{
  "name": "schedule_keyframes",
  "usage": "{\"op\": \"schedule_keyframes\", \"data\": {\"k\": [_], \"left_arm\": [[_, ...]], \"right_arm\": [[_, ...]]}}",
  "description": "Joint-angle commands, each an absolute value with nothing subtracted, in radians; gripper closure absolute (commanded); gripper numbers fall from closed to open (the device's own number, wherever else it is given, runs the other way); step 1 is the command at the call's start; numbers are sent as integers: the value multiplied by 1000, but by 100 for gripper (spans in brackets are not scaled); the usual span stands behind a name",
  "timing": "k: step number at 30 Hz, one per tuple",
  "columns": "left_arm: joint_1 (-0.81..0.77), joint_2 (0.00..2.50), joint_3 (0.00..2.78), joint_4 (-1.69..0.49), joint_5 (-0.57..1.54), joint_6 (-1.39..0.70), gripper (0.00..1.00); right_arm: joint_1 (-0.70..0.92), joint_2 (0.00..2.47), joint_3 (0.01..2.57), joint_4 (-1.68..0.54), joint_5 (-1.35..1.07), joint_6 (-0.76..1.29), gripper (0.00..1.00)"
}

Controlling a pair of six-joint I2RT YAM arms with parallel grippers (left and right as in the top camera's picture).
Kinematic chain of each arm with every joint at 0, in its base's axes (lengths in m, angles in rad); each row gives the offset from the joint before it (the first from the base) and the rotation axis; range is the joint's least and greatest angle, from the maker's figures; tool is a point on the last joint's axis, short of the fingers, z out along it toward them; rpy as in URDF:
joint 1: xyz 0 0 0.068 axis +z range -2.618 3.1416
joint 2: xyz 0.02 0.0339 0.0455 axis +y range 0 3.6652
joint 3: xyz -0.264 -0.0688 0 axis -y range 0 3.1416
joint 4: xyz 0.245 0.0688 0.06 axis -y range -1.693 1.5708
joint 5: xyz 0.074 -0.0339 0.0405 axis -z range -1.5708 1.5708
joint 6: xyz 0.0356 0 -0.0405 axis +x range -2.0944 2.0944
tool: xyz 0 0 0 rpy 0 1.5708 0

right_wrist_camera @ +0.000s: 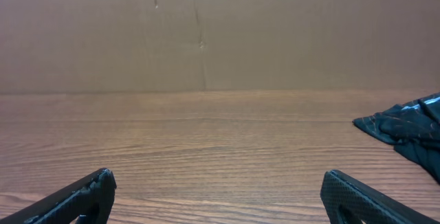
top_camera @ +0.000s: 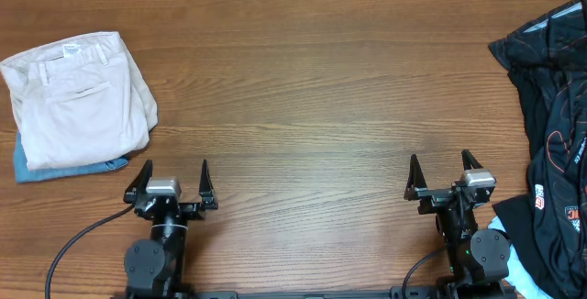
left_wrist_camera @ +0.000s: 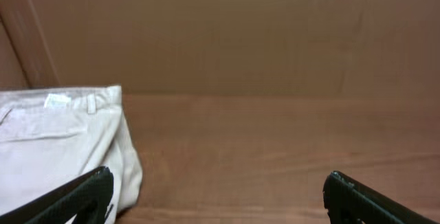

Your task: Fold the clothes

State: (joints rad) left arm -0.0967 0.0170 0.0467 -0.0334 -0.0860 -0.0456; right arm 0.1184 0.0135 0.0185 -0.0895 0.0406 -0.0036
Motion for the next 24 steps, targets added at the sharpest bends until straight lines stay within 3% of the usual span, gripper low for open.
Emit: {"op": "schedule_keyframes", "data": {"k": [1,8,24], "left_arm": [[-99,3,4,28,-78,2,0],[-99,4,5,-72,-71,34,0],[-99,4,5,-72,-48,34,0]], "right_arm": [[116,3,8,-81,36,-4,0],[116,3,8,-81,36,-4,0],[116,3,8,-81,36,-4,0]]}}
